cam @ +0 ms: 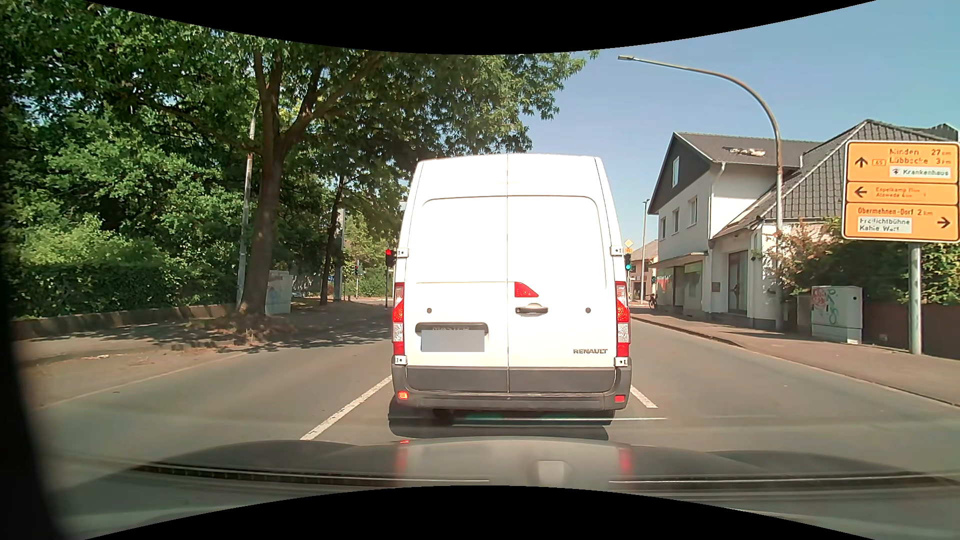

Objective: Follow the waypoints while adhering to traffic rules and regulations

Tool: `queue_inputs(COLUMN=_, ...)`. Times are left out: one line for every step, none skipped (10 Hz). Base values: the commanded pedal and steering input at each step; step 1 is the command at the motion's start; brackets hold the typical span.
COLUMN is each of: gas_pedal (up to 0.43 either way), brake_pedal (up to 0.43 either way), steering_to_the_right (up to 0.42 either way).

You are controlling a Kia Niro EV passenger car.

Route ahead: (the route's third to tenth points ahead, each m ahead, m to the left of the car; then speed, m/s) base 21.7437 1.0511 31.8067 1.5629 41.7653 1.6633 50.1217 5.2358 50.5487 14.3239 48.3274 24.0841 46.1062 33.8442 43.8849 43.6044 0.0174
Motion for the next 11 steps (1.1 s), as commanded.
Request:
queue_inputs(gas_pedal=0.000, brake_pedal=0.006, steering_to_the_right=0.000)
queue_inputs(gas_pedal=0.000, brake_pedal=0.006, steering_to_the_right=0.001)
queue_inputs(gas_pedal=0.000, brake_pedal=0.006, steering_to_the_right=0.000)
queue_inputs(gas_pedal=0.000, brake_pedal=0.006, steering_to_the_right=0.001)
queue_inputs(gas_pedal=0.000, brake_pedal=0.006, steering_to_the_right=0.001)
queue_inputs(gas_pedal=0.000, brake_pedal=0.006, steering_to_the_right=0.001)
queue_inputs(gas_pedal=0.000, brake_pedal=0.006, steering_to_the_right=0.000)
queue_inputs(gas_pedal=0.000, brake_pedal=0.006, steering_to_the_right=0.001)
queue_inputs(gas_pedal=0.000, brake_pedal=0.006, steering_to_the_right=0.000)
queue_inputs(gas_pedal=0.000, brake_pedal=0.006, steering_to_the_right=0.001)
queue_inputs(gas_pedal=0.000, brake_pedal=0.006, steering_to_the_right=0.001)
